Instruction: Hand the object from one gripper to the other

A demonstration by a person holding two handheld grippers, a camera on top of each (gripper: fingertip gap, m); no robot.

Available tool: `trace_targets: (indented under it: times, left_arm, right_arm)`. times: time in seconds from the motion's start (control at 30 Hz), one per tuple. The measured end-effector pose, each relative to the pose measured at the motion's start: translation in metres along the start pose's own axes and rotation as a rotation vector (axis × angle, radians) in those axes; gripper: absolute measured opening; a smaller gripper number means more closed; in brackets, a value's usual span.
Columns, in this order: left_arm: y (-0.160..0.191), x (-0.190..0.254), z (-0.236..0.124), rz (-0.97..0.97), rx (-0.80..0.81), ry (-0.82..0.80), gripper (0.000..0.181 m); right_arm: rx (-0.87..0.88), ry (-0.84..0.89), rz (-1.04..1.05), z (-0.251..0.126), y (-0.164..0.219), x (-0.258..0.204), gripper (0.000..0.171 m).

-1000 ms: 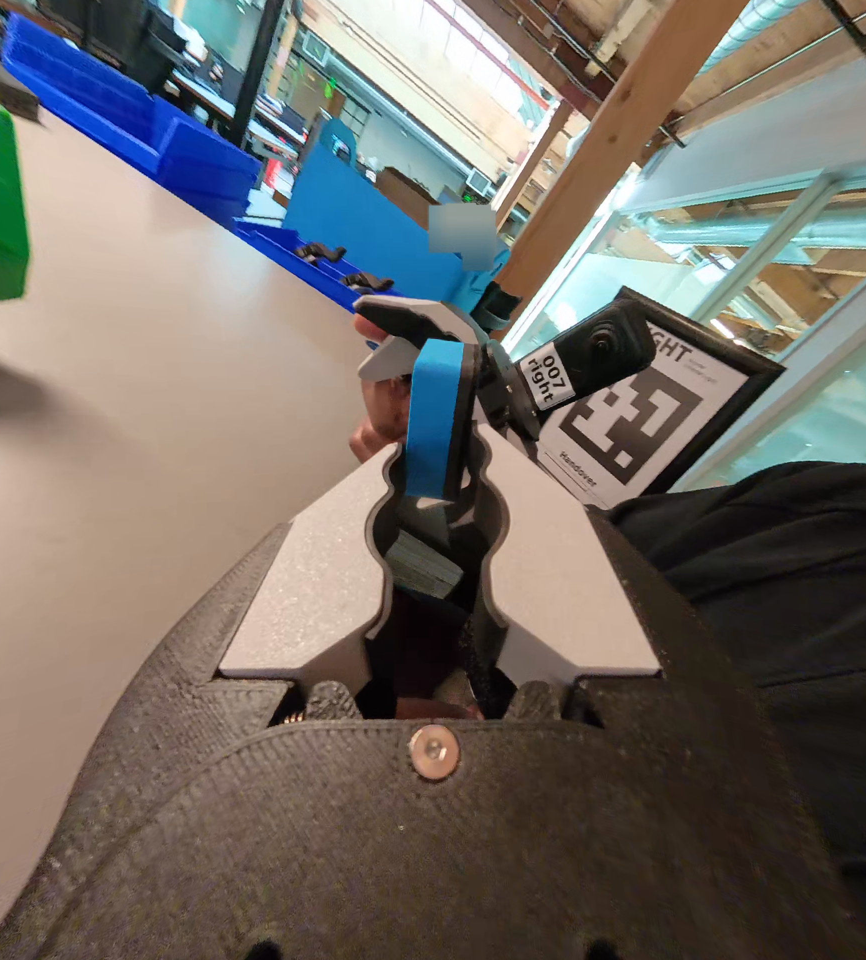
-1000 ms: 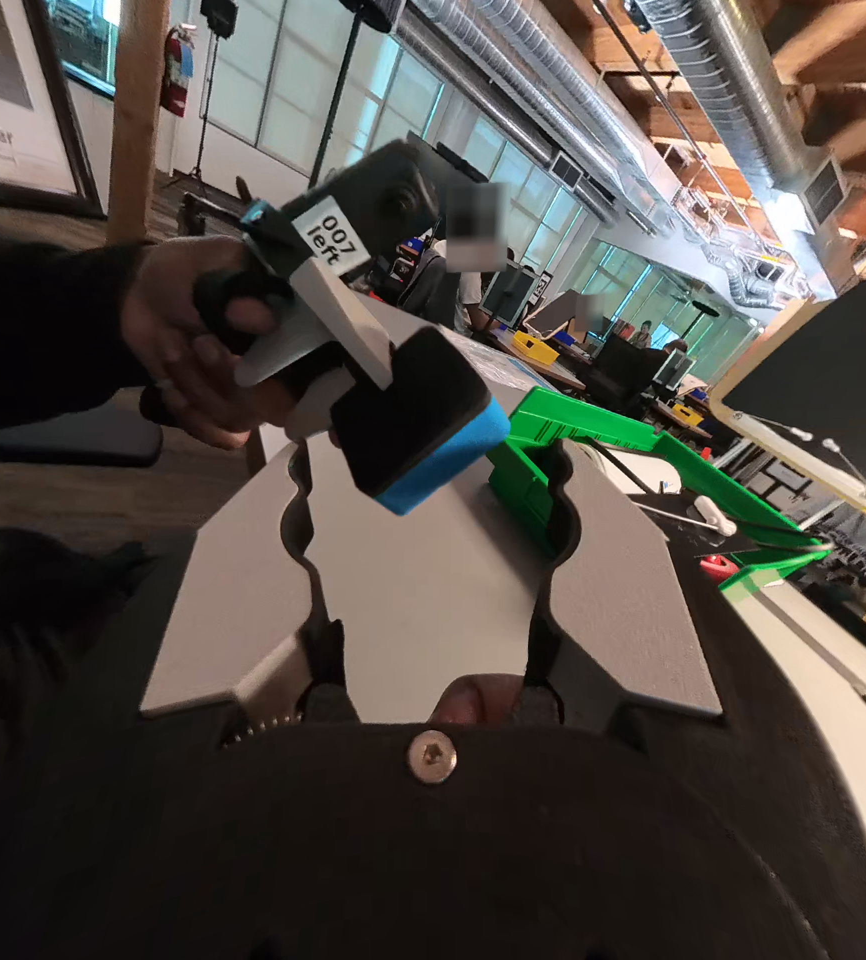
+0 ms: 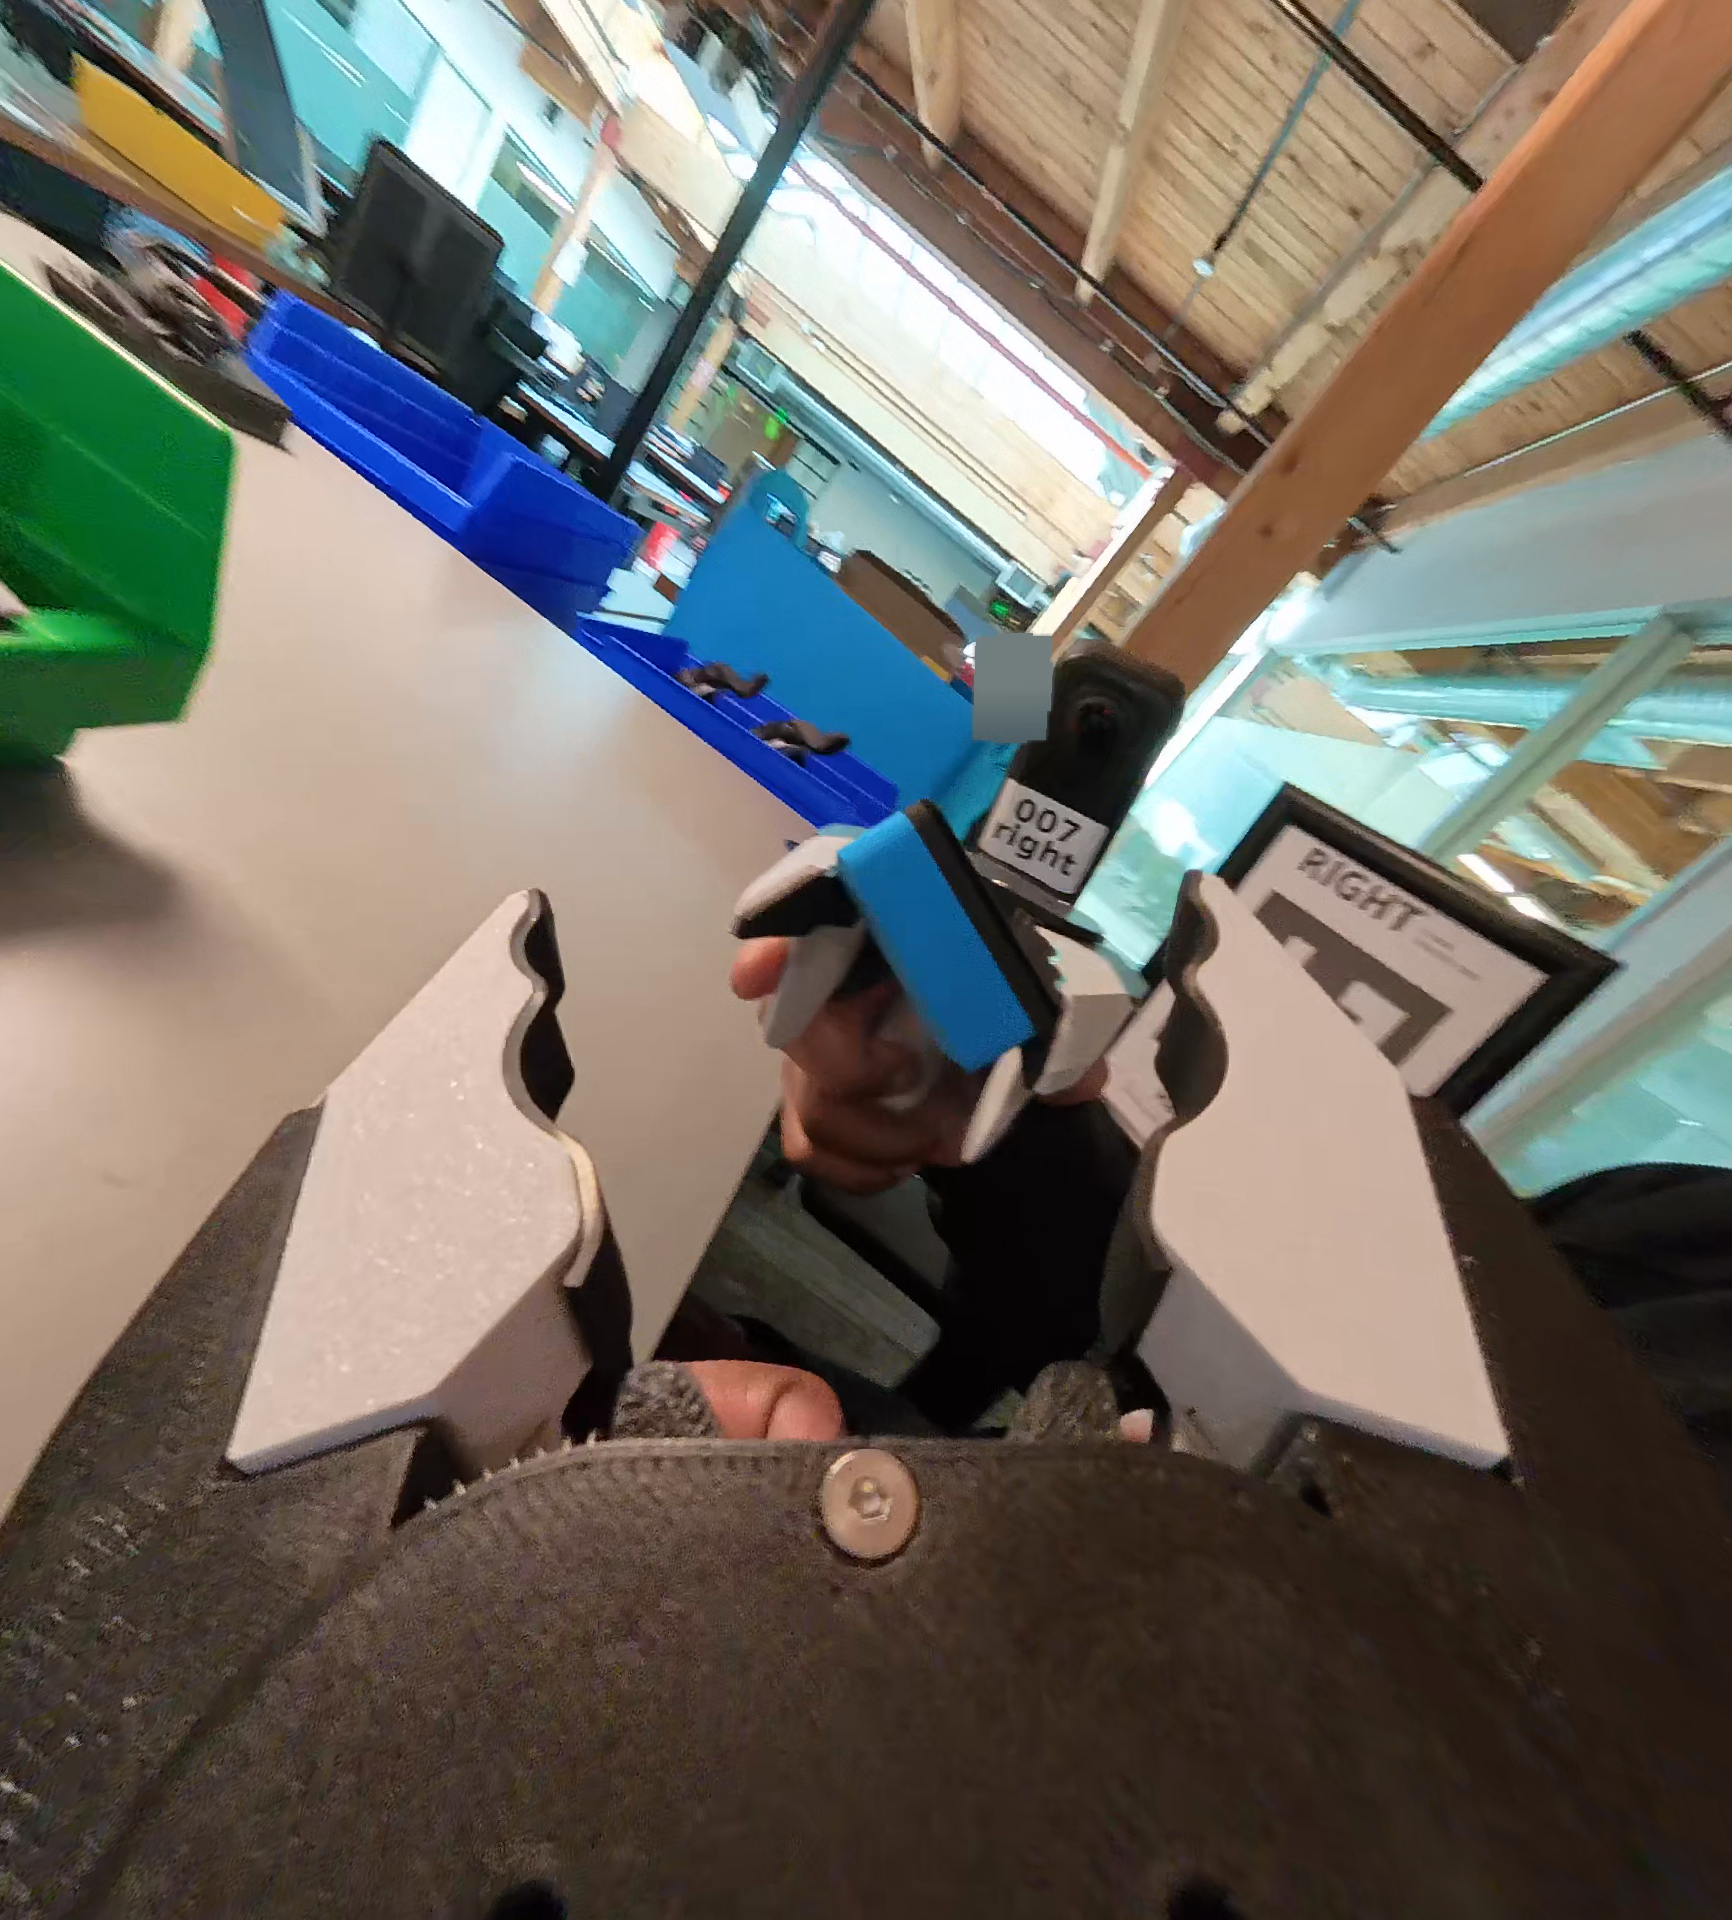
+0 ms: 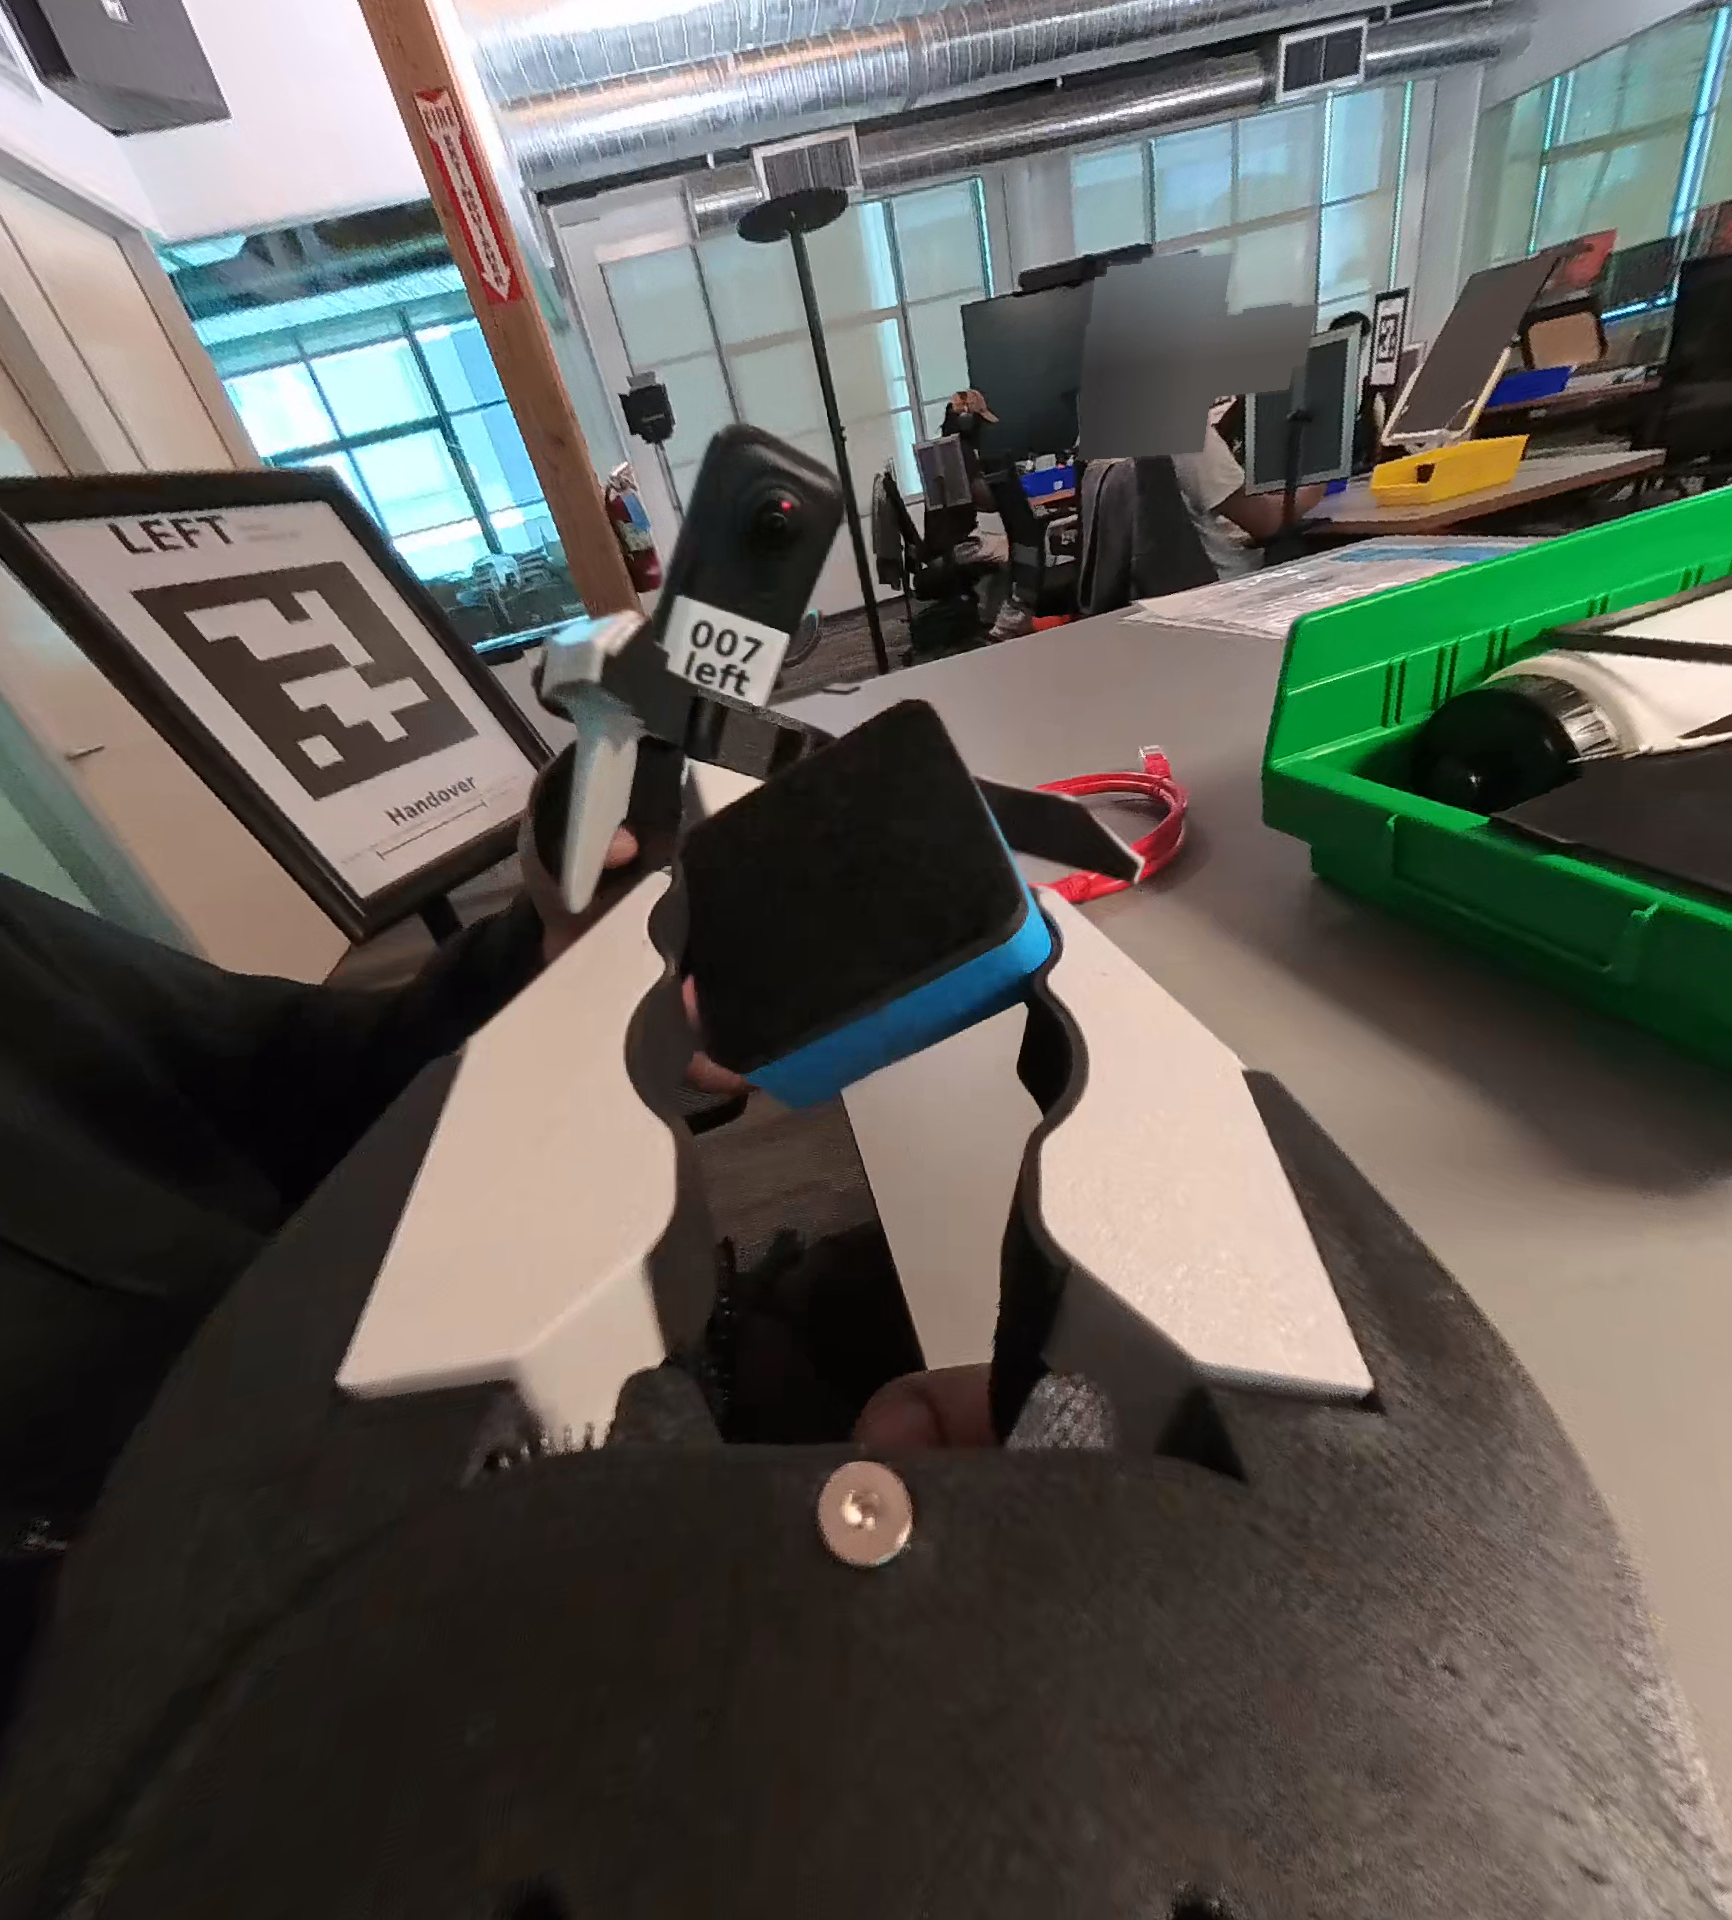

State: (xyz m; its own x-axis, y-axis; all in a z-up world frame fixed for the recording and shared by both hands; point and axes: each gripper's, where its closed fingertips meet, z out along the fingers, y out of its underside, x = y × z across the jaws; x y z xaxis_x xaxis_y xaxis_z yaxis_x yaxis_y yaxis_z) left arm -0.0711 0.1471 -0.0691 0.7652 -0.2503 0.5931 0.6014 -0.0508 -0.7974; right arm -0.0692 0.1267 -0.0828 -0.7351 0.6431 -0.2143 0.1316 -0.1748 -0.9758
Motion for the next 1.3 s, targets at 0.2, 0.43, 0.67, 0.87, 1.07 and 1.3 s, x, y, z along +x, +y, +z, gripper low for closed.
trace_targets:
  times: [0.2,0.43,0.67,0.87,1.07,1.3]
  left_arm:
    - [0.007,-0.006,0.002,0.187,-0.055,-0.126,0.132]
    - [0.012,-0.015,0.002,0.409,-0.120,-0.277,0.133]
    - [0.010,-0.010,0.001,0.494,-0.126,-0.299,0.125]
    - [0.005,0.010,0.000,0.609,-0.056,-0.206,0.083]
    - [-0.002,0.010,-0.001,0.634,-0.021,-0.226,0.088]
    - [0.007,0.023,0.007,0.721,-0.034,-0.198,0.099]
  right_arm:
    - [-0.027,0.020,-0.012,0.003,0.005,0.002,0.064]
    - [-0.057,0.061,-0.060,0.003,0.009,0.006,0.064]
    - [-0.065,0.073,-0.082,0.002,0.009,0.008,0.064]
    - [-0.037,0.065,-0.092,-0.001,0.001,0.005,0.064]
    - [-0.028,0.068,-0.092,-0.005,-0.003,0.006,0.064]
    - [-0.037,0.060,-0.090,-0.004,-0.002,0.004,0.064]
